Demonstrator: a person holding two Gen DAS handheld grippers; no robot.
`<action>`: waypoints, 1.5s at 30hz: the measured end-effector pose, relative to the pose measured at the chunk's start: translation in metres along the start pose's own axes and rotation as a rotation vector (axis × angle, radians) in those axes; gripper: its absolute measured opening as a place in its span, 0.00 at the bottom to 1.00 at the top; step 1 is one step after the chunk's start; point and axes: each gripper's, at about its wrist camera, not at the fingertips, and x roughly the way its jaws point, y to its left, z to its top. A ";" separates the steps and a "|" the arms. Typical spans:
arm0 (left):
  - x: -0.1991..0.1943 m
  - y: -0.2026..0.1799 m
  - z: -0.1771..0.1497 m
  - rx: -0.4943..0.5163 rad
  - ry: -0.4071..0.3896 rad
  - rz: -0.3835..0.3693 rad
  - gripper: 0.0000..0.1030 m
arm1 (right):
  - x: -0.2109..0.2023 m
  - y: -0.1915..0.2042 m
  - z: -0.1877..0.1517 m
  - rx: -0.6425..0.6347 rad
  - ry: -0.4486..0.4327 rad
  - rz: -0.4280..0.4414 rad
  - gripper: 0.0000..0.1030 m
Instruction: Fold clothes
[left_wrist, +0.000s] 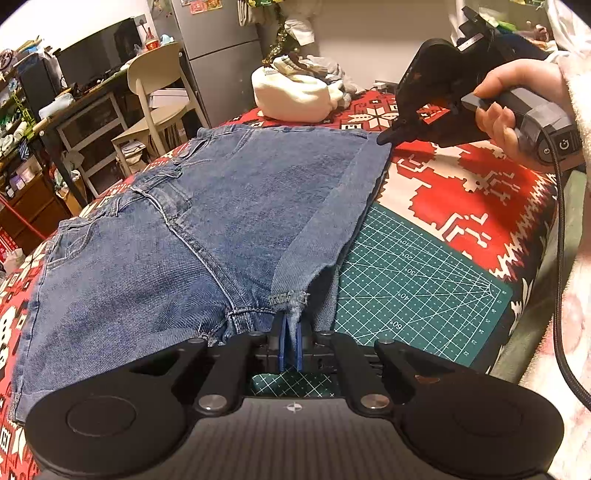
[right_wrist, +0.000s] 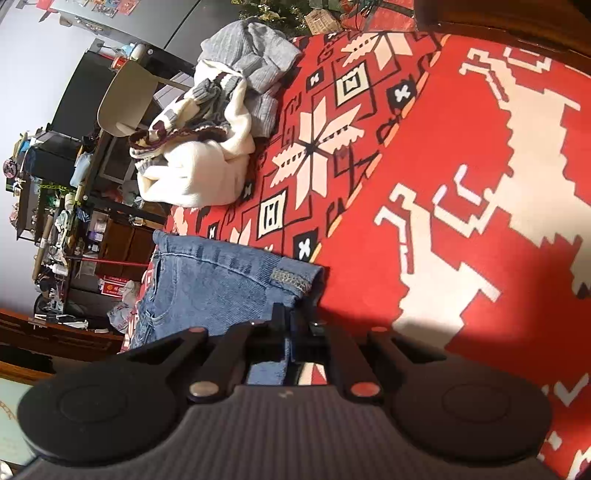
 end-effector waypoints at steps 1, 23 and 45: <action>0.000 -0.001 0.000 0.004 0.000 0.002 0.05 | -0.002 0.001 0.000 -0.007 -0.002 -0.001 0.02; -0.047 0.063 0.010 -0.363 -0.133 -0.087 0.40 | -0.059 0.073 -0.051 -0.426 0.036 0.115 0.09; -0.118 0.276 -0.032 -0.537 -0.003 0.209 0.50 | -0.058 0.173 -0.240 -1.320 0.214 0.175 0.28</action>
